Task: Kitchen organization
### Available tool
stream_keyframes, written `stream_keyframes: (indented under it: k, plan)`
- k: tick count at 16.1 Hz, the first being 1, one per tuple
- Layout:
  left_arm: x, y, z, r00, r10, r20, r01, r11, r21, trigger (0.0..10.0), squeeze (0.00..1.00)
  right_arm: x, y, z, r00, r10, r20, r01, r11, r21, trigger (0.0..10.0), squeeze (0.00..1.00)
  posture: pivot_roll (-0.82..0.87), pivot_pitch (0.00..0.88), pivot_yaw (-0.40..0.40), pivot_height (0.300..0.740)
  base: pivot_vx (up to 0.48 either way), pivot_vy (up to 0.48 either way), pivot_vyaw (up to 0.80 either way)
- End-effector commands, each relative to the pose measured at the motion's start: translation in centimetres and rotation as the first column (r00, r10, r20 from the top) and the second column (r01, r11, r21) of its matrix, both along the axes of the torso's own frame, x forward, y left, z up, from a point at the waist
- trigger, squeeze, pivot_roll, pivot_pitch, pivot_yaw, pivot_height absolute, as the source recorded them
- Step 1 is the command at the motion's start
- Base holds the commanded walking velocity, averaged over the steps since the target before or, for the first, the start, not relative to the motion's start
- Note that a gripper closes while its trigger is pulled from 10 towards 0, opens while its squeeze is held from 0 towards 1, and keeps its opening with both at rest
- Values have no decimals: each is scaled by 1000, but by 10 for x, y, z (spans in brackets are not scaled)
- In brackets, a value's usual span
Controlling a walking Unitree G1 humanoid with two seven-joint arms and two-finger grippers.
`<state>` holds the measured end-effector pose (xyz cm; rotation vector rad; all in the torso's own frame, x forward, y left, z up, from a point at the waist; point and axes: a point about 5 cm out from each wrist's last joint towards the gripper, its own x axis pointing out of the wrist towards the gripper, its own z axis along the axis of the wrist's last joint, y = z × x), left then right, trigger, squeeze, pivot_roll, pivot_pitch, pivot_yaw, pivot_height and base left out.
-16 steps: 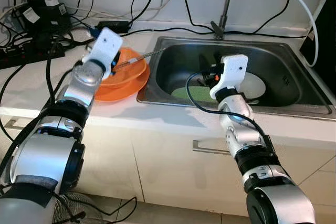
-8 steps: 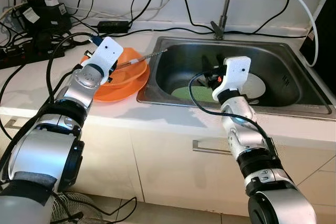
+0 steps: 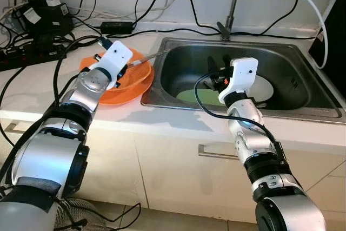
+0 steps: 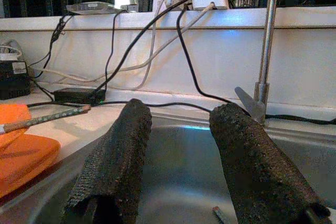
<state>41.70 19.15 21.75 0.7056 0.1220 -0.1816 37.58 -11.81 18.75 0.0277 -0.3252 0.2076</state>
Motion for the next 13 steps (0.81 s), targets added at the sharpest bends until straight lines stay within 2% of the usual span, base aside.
stream_keyframes:
  k: [1,13]
  plan:
    - [-1,-3,-5,999,-32,-30,33,999,24,10000,0,0,-2,4,1000,-8,9,8,1000,6,10000,0,53,0,27,740,0,0,0]
    - [-1,-13,-10,997,-65,-52,65,998,15,10000,0,1,-6,4,1000,-23,8,23,1000,0,10000,0,52,0,25,740,0,0,0]
